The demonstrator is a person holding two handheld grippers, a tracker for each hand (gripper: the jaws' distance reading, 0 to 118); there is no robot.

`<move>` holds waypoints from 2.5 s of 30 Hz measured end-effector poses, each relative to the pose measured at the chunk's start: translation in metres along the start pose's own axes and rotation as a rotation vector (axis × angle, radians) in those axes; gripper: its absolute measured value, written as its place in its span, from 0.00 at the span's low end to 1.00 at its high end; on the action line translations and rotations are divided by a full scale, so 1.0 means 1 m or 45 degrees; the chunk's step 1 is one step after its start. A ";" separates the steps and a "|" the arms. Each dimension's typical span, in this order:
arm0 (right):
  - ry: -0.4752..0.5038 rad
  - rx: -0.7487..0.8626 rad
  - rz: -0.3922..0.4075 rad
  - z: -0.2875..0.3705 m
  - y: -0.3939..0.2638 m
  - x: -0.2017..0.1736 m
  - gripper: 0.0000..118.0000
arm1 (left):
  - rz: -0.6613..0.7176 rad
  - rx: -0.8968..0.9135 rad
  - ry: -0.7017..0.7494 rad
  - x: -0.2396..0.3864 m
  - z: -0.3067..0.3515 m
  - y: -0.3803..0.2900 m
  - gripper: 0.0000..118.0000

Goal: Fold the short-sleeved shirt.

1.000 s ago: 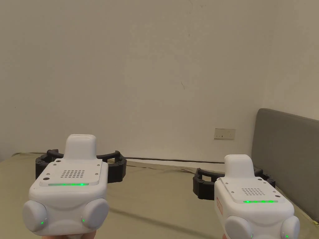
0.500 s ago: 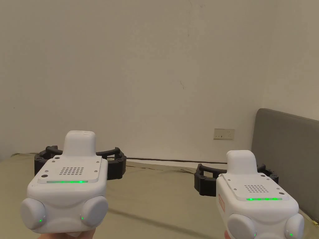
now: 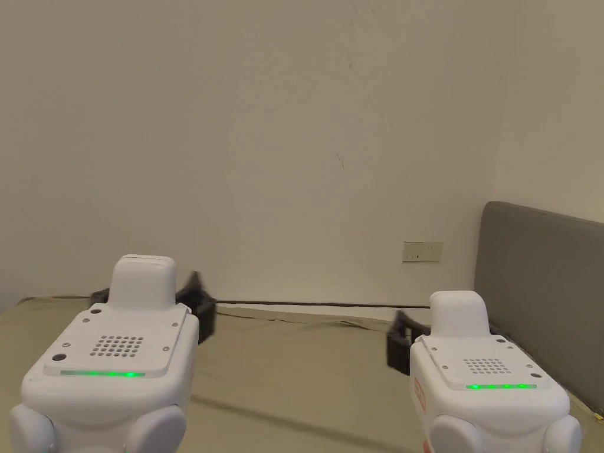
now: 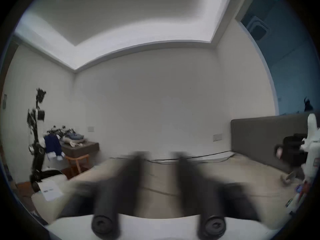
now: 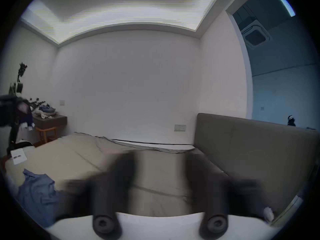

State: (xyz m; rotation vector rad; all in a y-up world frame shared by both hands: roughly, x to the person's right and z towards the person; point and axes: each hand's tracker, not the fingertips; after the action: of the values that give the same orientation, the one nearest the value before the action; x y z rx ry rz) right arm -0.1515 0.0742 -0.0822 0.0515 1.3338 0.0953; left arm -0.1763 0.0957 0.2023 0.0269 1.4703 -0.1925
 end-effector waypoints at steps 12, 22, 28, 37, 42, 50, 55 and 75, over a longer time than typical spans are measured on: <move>0.287 -0.110 0.014 0.003 -0.029 -0.029 0.02 | -0.098 -0.189 0.208 -0.038 0.028 -0.037 0.00; 1.042 -0.342 0.075 0.043 -0.097 -0.259 0.02 | -0.146 -0.594 0.720 -0.203 0.156 -0.119 0.00; 1.044 -0.334 0.148 0.034 -0.111 -0.275 0.02 | 0.073 -0.730 0.526 -0.210 0.131 -0.153 0.61; 0.735 -0.417 0.236 -0.008 -0.123 -0.172 0.02 | -0.024 -1.363 0.054 -0.104 -0.017 -0.325 0.87; 0.676 -0.504 0.225 -0.029 -0.146 -0.135 0.02 | -0.095 -1.475 0.123 -0.103 -0.044 -0.373 0.87; 0.688 -0.593 0.135 -0.039 -0.172 -0.126 0.02 | 0.098 -1.411 0.036 -0.132 -0.041 -0.374 0.26; 0.690 -0.635 0.137 -0.033 -0.188 -0.115 0.02 | 0.271 -1.391 0.098 -0.164 -0.042 -0.385 0.03; 0.133 -0.524 0.035 0.059 -0.156 0.098 0.02 | 0.153 -1.112 -0.948 0.243 -0.125 -0.260 0.03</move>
State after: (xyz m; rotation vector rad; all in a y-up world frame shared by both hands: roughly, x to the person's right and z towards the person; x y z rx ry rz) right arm -0.0656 -0.0702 -0.1775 -0.2872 1.3952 0.3980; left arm -0.3160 -0.1711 -0.0257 -0.6017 0.7070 0.5047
